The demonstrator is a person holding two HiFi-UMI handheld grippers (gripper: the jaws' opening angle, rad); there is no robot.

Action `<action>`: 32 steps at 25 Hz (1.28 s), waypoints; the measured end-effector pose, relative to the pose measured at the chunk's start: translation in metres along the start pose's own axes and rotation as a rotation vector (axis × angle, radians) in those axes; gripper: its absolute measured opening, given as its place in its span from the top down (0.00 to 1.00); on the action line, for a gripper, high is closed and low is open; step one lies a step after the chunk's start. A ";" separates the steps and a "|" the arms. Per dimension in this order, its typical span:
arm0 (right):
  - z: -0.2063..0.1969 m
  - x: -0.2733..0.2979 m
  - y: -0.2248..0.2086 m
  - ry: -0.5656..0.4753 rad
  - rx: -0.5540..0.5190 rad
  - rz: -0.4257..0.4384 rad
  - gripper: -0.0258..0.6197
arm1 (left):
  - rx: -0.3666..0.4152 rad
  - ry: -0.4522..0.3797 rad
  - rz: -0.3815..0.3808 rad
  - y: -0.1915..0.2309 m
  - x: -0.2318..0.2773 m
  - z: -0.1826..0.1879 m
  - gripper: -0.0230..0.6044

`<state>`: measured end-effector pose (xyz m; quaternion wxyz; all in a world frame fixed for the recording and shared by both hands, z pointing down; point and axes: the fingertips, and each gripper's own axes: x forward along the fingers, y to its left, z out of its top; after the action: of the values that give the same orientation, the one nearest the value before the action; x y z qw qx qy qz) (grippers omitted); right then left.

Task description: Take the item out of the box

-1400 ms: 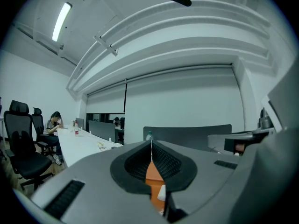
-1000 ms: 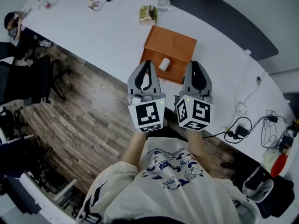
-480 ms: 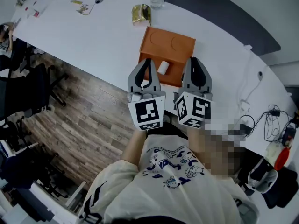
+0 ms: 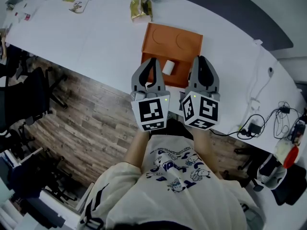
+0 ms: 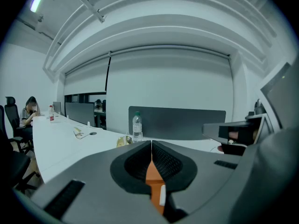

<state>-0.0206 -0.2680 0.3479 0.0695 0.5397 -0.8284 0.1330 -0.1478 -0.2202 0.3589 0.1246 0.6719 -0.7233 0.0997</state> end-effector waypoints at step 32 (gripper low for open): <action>-0.063 0.034 -0.035 0.151 0.039 -0.083 0.88 | 0.017 0.235 -0.092 -0.020 0.051 -0.071 0.93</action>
<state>-0.0044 -0.2926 0.4217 0.1267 0.5634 -0.7948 0.1866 -0.1276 -0.2479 0.4417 0.2072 0.6890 -0.6712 0.1782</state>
